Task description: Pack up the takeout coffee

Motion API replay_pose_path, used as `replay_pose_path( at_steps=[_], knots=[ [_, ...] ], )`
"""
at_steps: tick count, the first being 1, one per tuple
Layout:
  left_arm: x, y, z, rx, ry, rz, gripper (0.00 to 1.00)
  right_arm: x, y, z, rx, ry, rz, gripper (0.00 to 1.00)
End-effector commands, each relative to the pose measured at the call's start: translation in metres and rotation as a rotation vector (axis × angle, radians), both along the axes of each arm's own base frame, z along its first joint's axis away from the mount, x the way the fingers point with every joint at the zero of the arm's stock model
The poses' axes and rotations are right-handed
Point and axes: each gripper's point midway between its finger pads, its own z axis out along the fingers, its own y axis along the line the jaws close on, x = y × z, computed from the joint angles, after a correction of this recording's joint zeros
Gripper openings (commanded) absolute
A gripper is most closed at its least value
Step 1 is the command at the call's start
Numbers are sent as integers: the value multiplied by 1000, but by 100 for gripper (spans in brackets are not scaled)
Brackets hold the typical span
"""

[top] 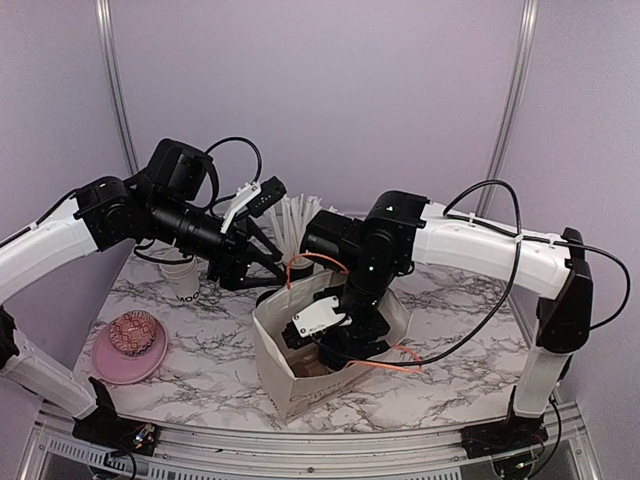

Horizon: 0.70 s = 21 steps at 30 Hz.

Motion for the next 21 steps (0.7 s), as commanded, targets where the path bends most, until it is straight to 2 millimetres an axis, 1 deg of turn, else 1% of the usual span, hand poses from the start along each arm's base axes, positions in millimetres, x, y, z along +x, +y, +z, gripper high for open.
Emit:
replay_pose_path(
  at_steps=[1,4,7,9,12,18,19,21],
  knots=[
    [-23,-3,-8,14,21,-86,67,1,2,22,62,0,-24,99],
    [-17,-7,-7,19,0,-65,65,2,2,21,59,4,-27,99],
    [-5,-20,0,-21,-12,-33,60,4,2,20,56,0,-29,98],
    [4,-29,3,-47,-21,-12,51,5,4,22,61,-8,-30,98],
    [12,-37,1,-44,-21,-9,31,9,6,29,78,-24,-37,98],
    [18,-37,-12,-15,-16,10,2,16,10,62,161,-88,-43,99],
    [18,-37,-12,-13,-18,15,0,15,10,66,174,-92,-39,99],
    [23,-35,-13,-5,-27,37,0,11,8,73,193,-90,-29,99]
  ],
)
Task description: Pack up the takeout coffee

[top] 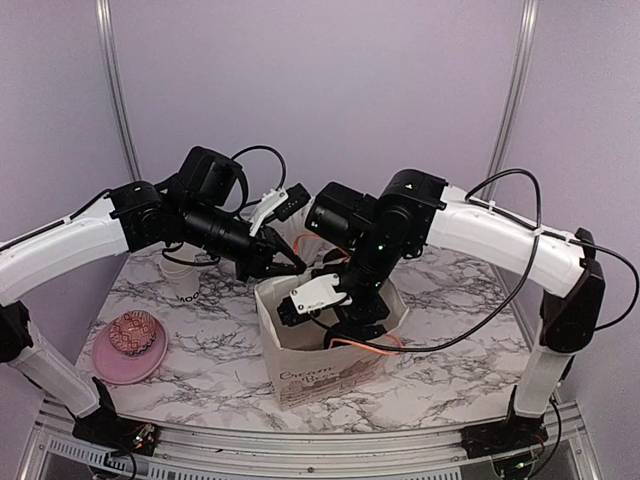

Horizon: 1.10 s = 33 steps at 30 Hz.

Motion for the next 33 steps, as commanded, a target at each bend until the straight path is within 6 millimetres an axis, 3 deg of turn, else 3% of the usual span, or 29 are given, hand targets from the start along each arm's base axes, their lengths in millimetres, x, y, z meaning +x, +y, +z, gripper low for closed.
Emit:
replay_pose_path(
  at_steps=[1,6,15,18,21,23,26,33],
  knots=[
    [10,-1,13,-23,-54,31,0,-1,-5,40,99,-41,-4,99],
    [21,-2,10,-8,-73,50,0,5,-8,69,169,-99,4,99],
    [45,13,3,25,-40,67,0,13,-19,160,422,-199,36,99],
    [46,23,0,56,-14,71,0,37,-31,191,516,-217,-31,98],
    [45,37,-5,98,13,88,0,82,-47,204,587,-217,-156,95],
    [45,46,-9,121,39,103,0,115,-56,196,601,-200,-261,94],
    [41,56,-16,155,82,117,0,158,-68,163,564,-156,-399,90],
    [32,85,-22,209,100,167,0,220,-72,80,514,-96,-610,87]
  ],
)
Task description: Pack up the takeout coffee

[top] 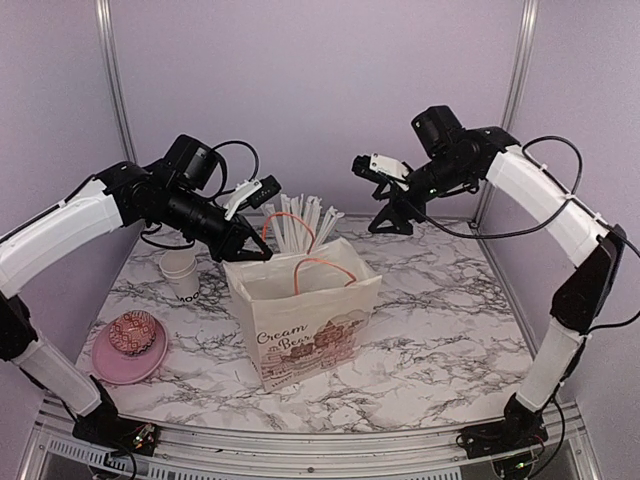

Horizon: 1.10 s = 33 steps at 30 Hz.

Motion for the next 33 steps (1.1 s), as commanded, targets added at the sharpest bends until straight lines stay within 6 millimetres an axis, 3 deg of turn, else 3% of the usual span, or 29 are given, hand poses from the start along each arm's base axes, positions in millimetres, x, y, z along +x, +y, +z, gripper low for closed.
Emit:
replay_pose_path(
  at_steps=[1,8,16,25,30,33],
  knots=[
    [-15,33,-8,76,46,41,0,35,9,-33,53,24,-118,88],
    [-16,55,-5,98,56,98,0,62,19,-85,66,93,-216,90],
    [-18,57,-4,90,74,108,0,90,39,-118,94,157,-251,96],
    [-19,57,-8,97,77,103,0,85,47,-152,78,256,-225,99],
    [-18,56,-11,103,83,95,0,82,50,-158,73,274,-217,95],
    [-18,54,-12,101,88,90,0,77,51,-149,92,277,-200,97]
  ],
)
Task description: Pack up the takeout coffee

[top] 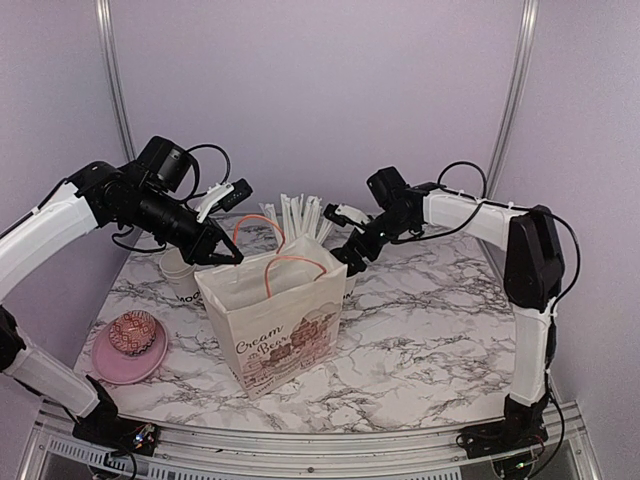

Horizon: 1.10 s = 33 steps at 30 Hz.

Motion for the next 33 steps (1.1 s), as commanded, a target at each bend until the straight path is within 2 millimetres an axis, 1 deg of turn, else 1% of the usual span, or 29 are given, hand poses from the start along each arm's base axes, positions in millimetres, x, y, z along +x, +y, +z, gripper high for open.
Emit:
replay_pose_path(
  at_steps=[1,5,10,12,16,20,23,27,29,31,33],
  knots=[
    [-7,5,-10,29,48,-6,0,2,9,24,62,-26,17,98],
    [-7,6,-12,33,51,-7,0,-1,11,32,77,-45,32,99],
    [-7,5,-13,34,54,-6,0,4,8,14,20,-48,2,99],
    [-7,5,-13,32,56,-8,0,5,9,8,7,-39,-4,96],
    [-6,4,-12,31,55,-8,0,5,6,6,-14,-39,-11,93],
    [-2,1,-14,35,60,-8,0,0,5,6,-23,-30,-1,89],
    [1,-1,-16,42,60,-4,4,-3,3,2,-39,-20,2,90],
    [5,-3,-15,42,52,-2,13,-6,2,-2,-54,-13,2,93],
    [7,-3,-13,40,48,0,17,-6,0,-3,-59,-13,-3,90],
    [7,-4,-12,37,46,-1,17,-6,0,-3,-57,-14,-8,84],
    [6,-4,-12,34,48,-3,15,-7,-1,2,-48,-23,-14,78]
  ],
)
